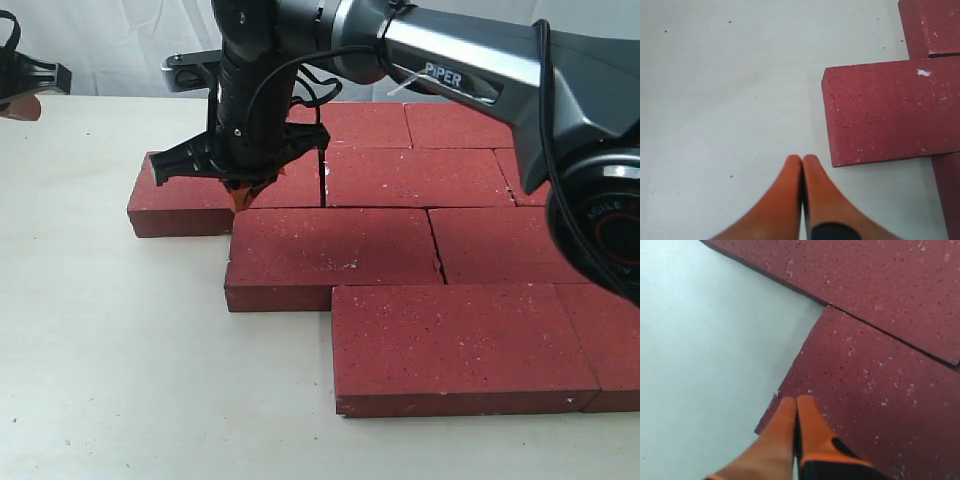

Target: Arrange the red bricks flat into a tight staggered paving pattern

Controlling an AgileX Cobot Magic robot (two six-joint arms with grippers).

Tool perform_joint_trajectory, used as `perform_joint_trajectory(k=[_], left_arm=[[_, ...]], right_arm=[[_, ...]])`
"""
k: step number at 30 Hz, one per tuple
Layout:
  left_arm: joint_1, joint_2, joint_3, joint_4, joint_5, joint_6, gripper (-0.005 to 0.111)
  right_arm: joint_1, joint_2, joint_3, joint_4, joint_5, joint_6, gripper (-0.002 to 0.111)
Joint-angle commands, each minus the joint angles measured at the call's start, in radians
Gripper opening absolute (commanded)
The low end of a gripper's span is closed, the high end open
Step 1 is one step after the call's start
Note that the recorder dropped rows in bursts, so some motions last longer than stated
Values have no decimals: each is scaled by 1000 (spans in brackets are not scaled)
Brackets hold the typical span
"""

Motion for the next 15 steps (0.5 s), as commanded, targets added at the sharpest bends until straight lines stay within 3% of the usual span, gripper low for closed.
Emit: perform_joint_trajectory(k=[1, 6, 10, 15], left_arm=[[-16, -29, 6, 6, -13, -19, 0], [-16, -33, 6, 5, -13, -19, 0], [-16, -33, 6, 5, -13, -19, 0], [-16, -33, 6, 5, -13, -19, 0]], right_arm=[[-5, -21, -2, -3, 40, -7, -1], [-22, -31, -2, 27, 48, -16, -1], [-90, -41, -2, 182, 48, -82, -1], [-179, -65, -2, 197, 48, -95, -1]])
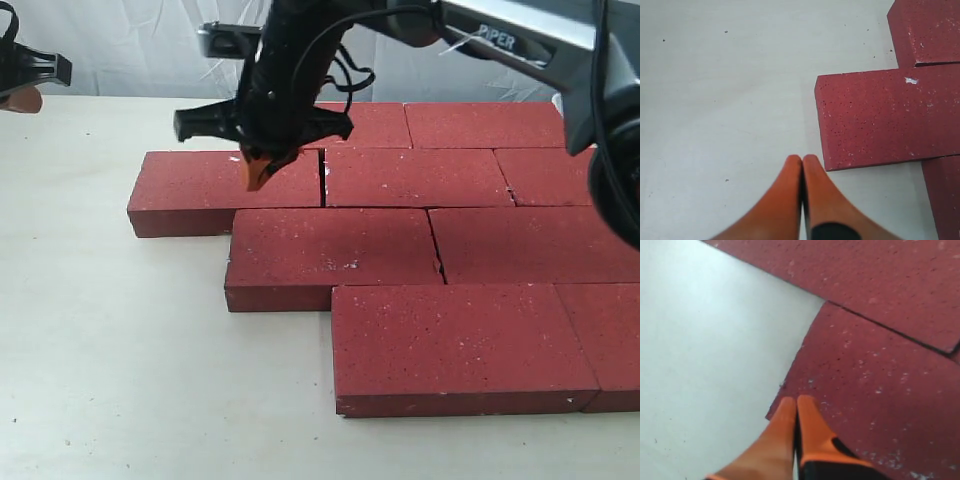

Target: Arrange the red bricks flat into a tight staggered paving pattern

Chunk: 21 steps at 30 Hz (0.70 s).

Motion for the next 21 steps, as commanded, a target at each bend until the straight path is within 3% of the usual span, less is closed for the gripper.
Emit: perform_joint_trajectory(k=[1, 7, 15, 21], left_arm=[[-6, -11, 6, 5, -11, -5, 0], [-6, -11, 6, 5, -14, -5, 0], [-6, -11, 6, -17, -19, -5, 0], [-6, -11, 6, -17, -19, -5, 0]], right_arm=[[-86, -40, -2, 4, 7, -26, -1], [-164, -105, 63, -9, 7, -46, -1], [-249, -221, 295, -40, -14, -72, -1], [-381, -319, 461, -36, -93, -90, -1]])
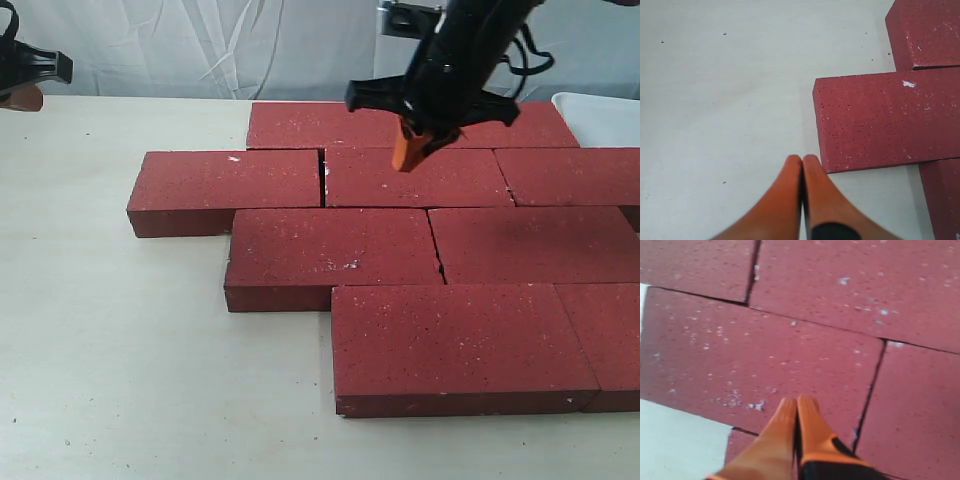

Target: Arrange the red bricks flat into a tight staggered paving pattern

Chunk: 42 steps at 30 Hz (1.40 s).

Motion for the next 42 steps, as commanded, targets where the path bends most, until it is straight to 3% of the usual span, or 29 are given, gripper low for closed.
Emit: perform_joint_trajectory(k=[1, 13, 26, 42], left_arm=[[-6, -11, 6, -8, -11, -5, 0], [-6, -11, 6, -8, -11, -5, 0], [-6, -11, 6, -4, -11, -5, 0], [-6, -11, 6, 16, -11, -3, 0]], right_arm=[[-111, -87, 121, -7, -67, -18, -1], [-322, -287, 394, -99, -161, -48, -1], [-326, -527, 629, -95, -319, -45, -1], [-326, -939, 802, -126, -379, -45, -1]])
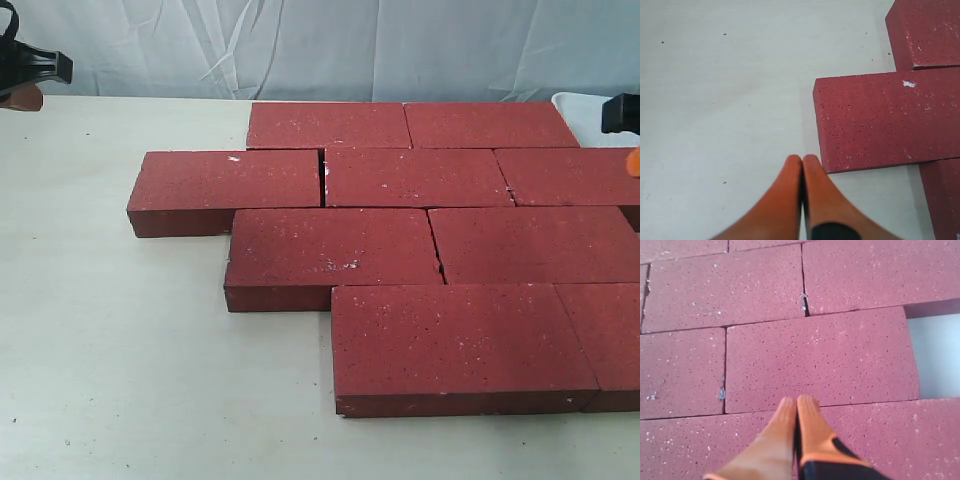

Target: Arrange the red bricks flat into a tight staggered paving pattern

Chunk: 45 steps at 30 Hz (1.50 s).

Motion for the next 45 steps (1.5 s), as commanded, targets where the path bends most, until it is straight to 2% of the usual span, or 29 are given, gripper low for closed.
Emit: perform_joint_trajectory(k=[1, 19, 24, 27, 32, 45], left_arm=[[-6, -11, 6, 16, -11, -3, 0], [-6, -11, 6, 20, -13, -3, 0], [-6, -11, 6, 22, -13, -3, 0], [-6, -11, 6, 22, -13, -3, 0], [-6, -11, 6, 22, -13, -3, 0], [-6, -11, 6, 22, -13, -3, 0]], right_arm=[[-6, -121, 41, -29, -14, -4, -1], [-6, -542, 246, -110, -141, -4, -1], [-6, -749, 314, -174, -178, -4, -1], [-6, -850, 347, -221, -258, -4, -1], [-6, -864, 352, -272, -350, -4, -1], [-6, -864, 354, -272, -293, -4, -1]])
